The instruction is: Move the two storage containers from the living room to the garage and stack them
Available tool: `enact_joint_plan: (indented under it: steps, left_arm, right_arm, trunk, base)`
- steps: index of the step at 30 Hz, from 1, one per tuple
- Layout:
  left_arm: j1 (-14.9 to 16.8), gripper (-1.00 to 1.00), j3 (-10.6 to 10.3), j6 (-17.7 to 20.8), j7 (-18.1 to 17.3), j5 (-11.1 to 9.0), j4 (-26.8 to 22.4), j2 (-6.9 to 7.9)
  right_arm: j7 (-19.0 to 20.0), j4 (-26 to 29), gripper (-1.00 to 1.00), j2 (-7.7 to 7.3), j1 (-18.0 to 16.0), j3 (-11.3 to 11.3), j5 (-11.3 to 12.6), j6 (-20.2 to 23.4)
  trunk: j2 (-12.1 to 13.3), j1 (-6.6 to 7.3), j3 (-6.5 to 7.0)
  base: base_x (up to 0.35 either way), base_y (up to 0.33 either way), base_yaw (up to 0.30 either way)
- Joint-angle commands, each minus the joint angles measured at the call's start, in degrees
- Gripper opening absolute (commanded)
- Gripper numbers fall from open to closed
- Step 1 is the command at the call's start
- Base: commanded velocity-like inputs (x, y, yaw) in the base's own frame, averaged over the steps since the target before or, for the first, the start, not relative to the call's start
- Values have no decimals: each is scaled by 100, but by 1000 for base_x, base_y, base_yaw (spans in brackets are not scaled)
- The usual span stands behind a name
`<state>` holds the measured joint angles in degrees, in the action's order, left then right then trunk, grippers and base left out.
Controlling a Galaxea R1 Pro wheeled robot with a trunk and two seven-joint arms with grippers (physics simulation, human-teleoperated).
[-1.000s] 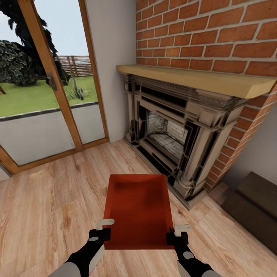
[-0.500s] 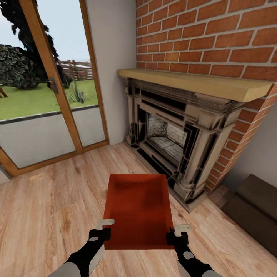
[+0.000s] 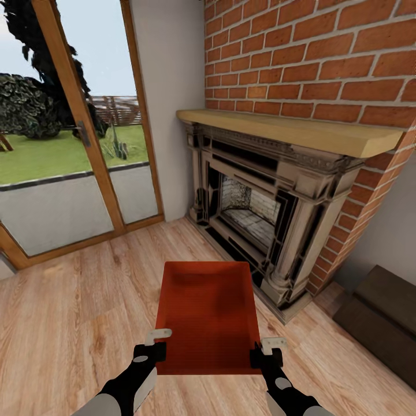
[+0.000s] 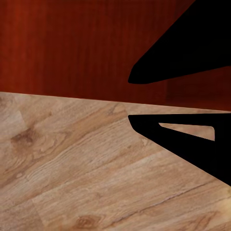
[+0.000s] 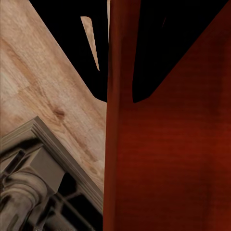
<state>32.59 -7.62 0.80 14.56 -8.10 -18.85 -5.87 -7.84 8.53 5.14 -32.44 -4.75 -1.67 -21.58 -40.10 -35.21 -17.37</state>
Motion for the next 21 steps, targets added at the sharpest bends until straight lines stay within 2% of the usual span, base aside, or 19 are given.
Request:
enact_joint_plan:
  steps: [1,21]
  left_arm:
    - [2,-100,24,13,71,-87,13,24]
    - [2,-100,24,22,73,-87,13,24]
  right_arm:
    - [-78,17,-100,-8,-8,134,0,-31]
    - [-78,17,-100,-7,-8,137,0,-31]
  trunk:
    - [-6,-1,2]
    - [-6,-1,183]
  base:
    - [0,0,0]
    - [0,0,0]
